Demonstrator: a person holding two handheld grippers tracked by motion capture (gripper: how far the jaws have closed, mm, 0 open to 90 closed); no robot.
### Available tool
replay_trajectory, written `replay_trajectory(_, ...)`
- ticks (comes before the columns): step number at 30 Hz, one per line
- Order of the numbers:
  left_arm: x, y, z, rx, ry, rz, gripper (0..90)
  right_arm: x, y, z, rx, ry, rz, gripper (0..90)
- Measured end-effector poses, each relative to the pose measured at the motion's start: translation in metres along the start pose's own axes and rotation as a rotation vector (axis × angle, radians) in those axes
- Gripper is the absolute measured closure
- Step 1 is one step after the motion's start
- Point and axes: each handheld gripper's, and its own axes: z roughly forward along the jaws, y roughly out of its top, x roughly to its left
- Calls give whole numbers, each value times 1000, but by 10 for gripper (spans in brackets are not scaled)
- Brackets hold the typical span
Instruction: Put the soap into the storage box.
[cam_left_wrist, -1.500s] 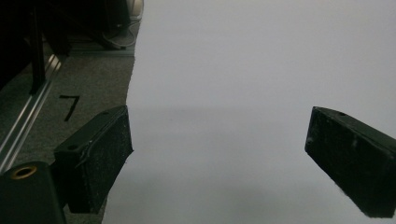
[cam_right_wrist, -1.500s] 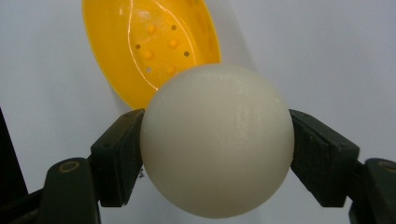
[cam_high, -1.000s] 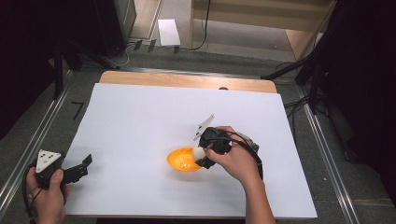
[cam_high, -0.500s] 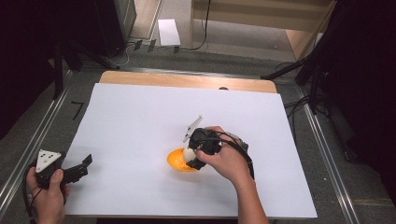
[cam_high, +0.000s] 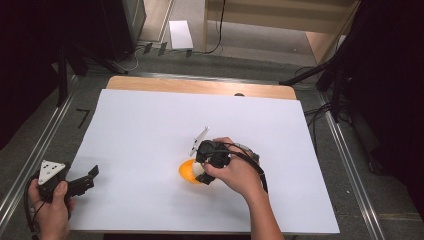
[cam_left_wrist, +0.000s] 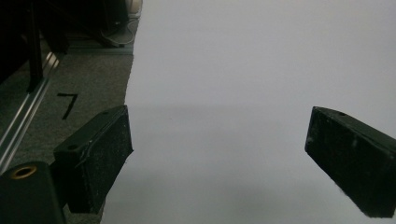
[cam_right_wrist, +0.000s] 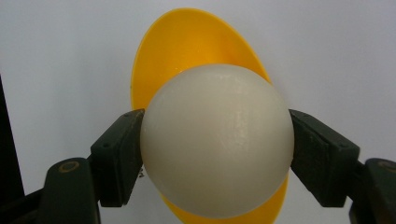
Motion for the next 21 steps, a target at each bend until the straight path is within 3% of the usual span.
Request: replay_trajectory(21, 0, 0, 0, 0, -1, -1, 80, 0, -3, 0, -20, 16, 33, 209)
